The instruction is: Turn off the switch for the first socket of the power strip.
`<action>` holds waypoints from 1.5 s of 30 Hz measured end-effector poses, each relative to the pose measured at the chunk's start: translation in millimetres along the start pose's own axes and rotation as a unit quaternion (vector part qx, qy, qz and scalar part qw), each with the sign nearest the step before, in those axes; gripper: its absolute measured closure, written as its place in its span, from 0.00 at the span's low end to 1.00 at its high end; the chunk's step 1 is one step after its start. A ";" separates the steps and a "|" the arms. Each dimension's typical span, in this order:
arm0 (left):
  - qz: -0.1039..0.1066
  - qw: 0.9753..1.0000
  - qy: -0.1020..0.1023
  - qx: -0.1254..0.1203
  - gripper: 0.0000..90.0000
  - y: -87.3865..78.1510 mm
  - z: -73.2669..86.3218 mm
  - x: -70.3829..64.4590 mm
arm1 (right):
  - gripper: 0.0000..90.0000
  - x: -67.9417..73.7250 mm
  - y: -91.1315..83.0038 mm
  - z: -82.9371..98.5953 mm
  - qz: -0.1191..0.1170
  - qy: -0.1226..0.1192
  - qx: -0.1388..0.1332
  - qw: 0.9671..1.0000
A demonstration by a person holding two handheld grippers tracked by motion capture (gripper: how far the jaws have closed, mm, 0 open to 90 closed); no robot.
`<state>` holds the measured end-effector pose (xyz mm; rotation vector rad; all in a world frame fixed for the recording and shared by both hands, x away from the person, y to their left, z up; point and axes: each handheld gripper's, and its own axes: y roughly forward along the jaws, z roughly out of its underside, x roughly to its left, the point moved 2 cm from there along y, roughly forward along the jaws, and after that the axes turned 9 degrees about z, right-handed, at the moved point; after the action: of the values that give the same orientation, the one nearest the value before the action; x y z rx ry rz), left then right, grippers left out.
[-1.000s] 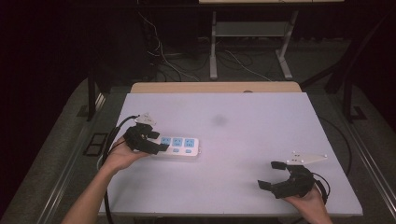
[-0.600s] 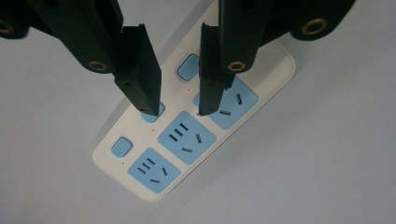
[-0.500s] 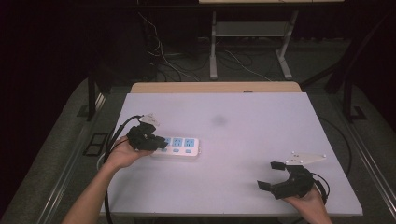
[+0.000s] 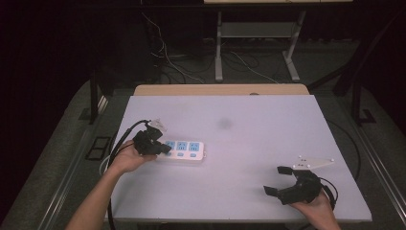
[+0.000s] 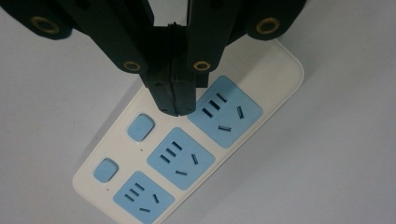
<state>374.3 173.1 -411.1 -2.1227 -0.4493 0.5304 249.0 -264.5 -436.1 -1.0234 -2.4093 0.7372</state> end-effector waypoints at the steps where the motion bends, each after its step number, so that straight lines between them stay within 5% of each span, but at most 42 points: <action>1: 0.000 1.000 -0.001 0.002 0.99 1.0 0.1 0.4 | 0.04 -0.1 0.1 0.1 0.000 -0.001 0.000 1.000; 16: 0.007 1.000 -0.021 0.008 0.99 3.7 1.5 5.8 | 0.04 -0.6 -0.3 0.1 0.003 0.001 0.000 1.000; 26: -0.012 1.000 -0.025 0.002 1.00 5.9 1.2 1.7 | 0.04 -0.2 0.2 0.6 0.012 0.000 0.003 1.000; 31: 0.007 0.997 -0.078 -0.028 1.00 5.7 7.6 6.9 | 0.04 -1.0 -0.1 0.6 0.014 0.001 0.004 1.000; 45: -0.007 0.997 -0.072 -0.034 1.00 5.4 9.0 6.1 | 0.04 -1.5 1.6 0.8 0.018 0.003 0.008 1.000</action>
<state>375.5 179.1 -421.5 -2.1520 -0.5707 0.6711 250.3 -265.0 -438.0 -1.0649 -2.3820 0.7633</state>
